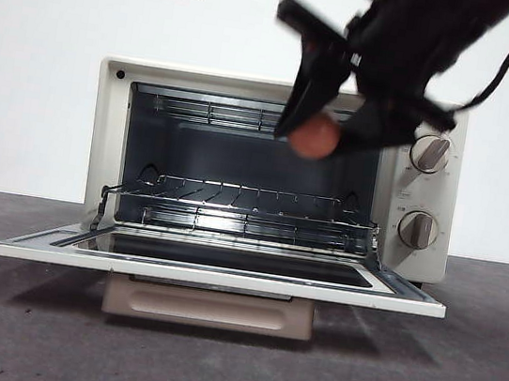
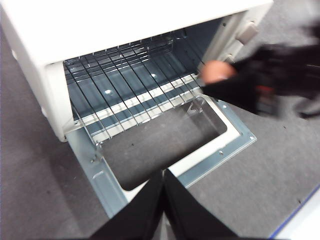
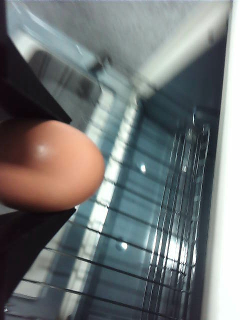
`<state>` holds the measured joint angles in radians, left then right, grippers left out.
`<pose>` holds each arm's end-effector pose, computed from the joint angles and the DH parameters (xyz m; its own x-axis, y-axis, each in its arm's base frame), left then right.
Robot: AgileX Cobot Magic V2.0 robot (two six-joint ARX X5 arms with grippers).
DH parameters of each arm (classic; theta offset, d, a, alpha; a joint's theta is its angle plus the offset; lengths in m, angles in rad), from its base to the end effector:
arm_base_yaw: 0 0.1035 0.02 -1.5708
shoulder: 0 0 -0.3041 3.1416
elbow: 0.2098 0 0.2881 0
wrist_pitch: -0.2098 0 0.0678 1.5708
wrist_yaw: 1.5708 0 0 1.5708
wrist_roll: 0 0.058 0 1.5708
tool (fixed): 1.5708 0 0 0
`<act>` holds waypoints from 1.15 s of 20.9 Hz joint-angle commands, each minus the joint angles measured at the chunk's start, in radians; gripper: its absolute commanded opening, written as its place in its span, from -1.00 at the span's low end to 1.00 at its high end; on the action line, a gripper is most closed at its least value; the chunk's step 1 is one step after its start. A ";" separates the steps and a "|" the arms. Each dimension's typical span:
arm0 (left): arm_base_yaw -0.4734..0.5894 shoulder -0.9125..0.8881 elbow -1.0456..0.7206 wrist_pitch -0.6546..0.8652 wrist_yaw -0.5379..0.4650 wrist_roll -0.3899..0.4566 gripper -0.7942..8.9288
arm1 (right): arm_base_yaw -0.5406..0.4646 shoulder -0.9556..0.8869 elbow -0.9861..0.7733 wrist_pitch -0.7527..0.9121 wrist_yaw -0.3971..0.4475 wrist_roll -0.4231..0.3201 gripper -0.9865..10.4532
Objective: Eggoven
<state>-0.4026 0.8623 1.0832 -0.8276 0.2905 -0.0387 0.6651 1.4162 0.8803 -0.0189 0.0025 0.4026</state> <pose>0.1639 -0.0879 0.3844 0.6120 -0.5719 -0.5463 0.5712 0.7973 -0.1950 0.2779 0.2177 0.2454 0.6704 0.5226 -0.5268 -0.4038 0.8525 0.3318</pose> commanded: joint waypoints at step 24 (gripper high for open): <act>-0.001 -0.165 0.006 -0.123 0.000 0.019 -0.82 | -0.071 0.231 0.083 0.023 0.046 0.024 -0.66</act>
<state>-0.4015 0.6926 1.0832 -0.9588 0.2905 -0.0315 0.5877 1.6238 0.9550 0.0261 0.0395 0.4267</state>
